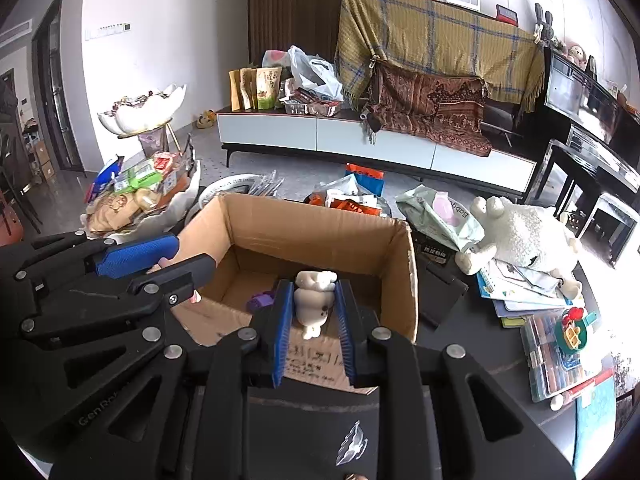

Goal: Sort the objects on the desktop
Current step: 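Lower both held figurines into the open cardboard box, then open the left tool to drop the rabbit while the right tool releases the figurine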

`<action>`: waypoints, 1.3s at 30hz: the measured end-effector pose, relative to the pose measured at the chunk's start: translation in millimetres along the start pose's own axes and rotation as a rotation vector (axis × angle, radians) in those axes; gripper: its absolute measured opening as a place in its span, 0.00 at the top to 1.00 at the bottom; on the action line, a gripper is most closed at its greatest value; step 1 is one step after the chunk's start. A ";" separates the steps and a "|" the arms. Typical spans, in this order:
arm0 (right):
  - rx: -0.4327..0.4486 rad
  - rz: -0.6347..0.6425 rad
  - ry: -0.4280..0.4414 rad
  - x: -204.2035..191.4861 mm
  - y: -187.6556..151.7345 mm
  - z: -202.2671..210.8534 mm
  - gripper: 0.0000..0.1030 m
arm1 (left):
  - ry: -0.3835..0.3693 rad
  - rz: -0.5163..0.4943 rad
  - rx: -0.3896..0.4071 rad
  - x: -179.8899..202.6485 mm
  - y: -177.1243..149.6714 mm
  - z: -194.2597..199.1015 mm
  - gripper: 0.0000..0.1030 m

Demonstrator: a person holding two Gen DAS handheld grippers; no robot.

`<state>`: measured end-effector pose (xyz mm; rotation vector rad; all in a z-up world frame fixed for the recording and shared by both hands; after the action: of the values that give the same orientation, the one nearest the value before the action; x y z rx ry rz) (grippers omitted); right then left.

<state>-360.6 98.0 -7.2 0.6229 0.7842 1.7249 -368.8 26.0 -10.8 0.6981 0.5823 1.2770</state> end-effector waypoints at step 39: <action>0.055 -0.021 -0.058 3.9 -15.6 63.0 0.26 | 0.144 0.045 0.025 -29.6 -23.8 66.9 0.20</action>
<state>-305.5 117.0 21.6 0.6973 0.7970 1.6632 -310.2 -15.9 16.2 0.6469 0.7044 1.3717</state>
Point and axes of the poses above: each gripper's, at about its wrist camera, not at the fingertips, and z roughly against the way its jaws point, x to its right, y to its top, the point moved 10 cm from there along -z, roughly the way its jaws point, and after that the axes turned 1 degree about -x, right-handed, at the moved point
